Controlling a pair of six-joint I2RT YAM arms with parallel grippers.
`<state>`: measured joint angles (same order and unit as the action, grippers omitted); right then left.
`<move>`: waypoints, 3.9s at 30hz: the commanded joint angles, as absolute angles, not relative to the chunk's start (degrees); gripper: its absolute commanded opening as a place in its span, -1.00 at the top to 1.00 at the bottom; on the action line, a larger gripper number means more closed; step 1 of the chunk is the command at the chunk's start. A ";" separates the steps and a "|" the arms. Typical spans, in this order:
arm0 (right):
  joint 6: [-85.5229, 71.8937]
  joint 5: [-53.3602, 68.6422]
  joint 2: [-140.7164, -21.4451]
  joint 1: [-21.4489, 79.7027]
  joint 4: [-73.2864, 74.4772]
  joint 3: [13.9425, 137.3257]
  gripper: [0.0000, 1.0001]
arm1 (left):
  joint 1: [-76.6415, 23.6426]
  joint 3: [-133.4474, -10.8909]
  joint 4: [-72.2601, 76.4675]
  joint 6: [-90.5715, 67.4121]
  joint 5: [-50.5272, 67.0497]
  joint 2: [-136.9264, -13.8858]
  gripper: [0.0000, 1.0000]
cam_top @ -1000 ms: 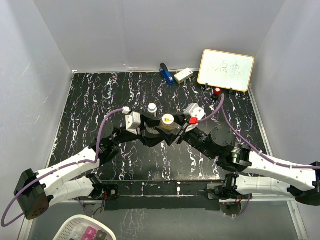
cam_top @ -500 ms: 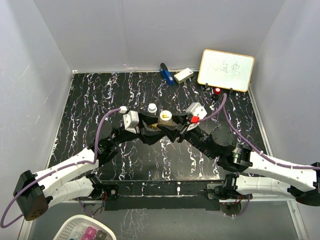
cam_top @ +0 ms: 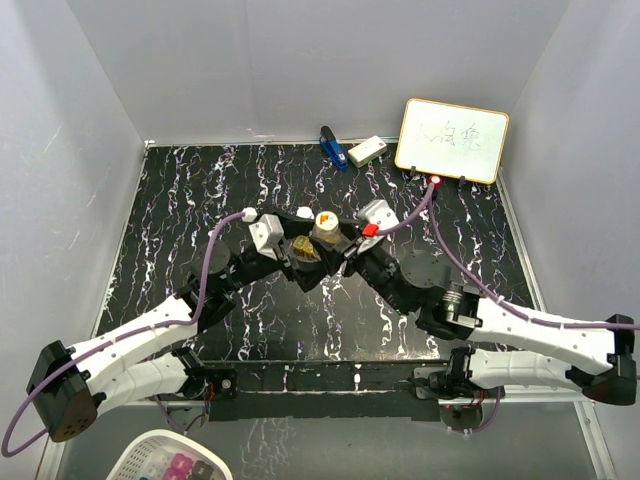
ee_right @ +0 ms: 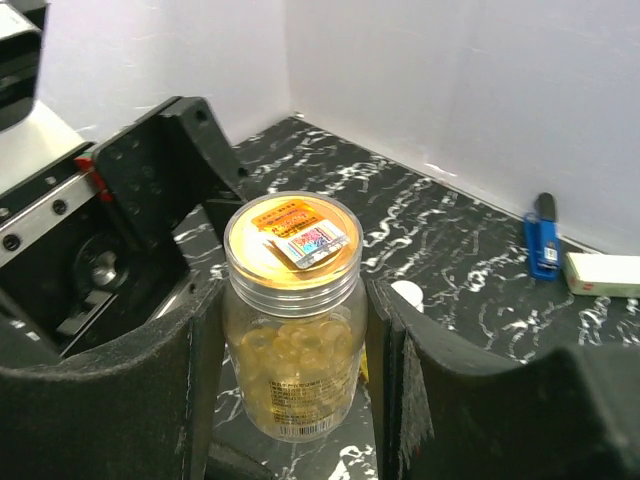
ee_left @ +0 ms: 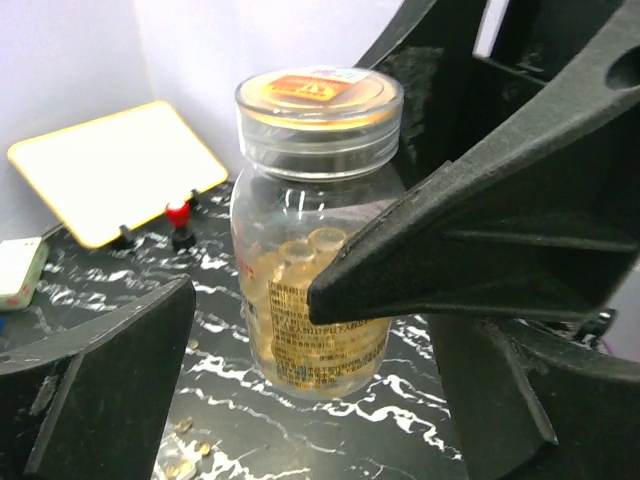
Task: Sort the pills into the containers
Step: Place the pill bottle at the center of the board.
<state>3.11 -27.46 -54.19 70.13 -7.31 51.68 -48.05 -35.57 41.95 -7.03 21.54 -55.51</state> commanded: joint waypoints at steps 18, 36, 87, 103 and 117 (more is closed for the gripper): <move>-1.36 -21.12 -69.07 41.44 -28.90 43.76 1.00 | -47.81 -30.76 35.12 -1.67 0.23 -43.73 -0.97; -2.17 -8.10 -104.94 24.84 -67.37 44.59 1.00 | -47.76 -28.02 31.59 3.61 -2.95 -35.97 -0.97; -7.29 -1.48 -116.15 24.19 -52.60 52.23 0.79 | -47.79 -27.85 29.99 4.10 -7.39 -33.23 -0.97; -5.76 -4.39 -113.89 26.86 -50.81 50.00 -0.14 | -47.81 -27.55 30.94 4.28 -9.73 -31.29 -0.97; -4.50 -11.29 -111.08 30.16 -49.97 47.40 -0.46 | -47.76 -27.31 30.87 3.83 -10.64 -30.33 -0.97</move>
<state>-5.74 -7.42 -115.07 29.23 -48.36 48.84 -47.75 -27.29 29.52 3.99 -10.00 -31.16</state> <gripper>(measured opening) 0.728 0.985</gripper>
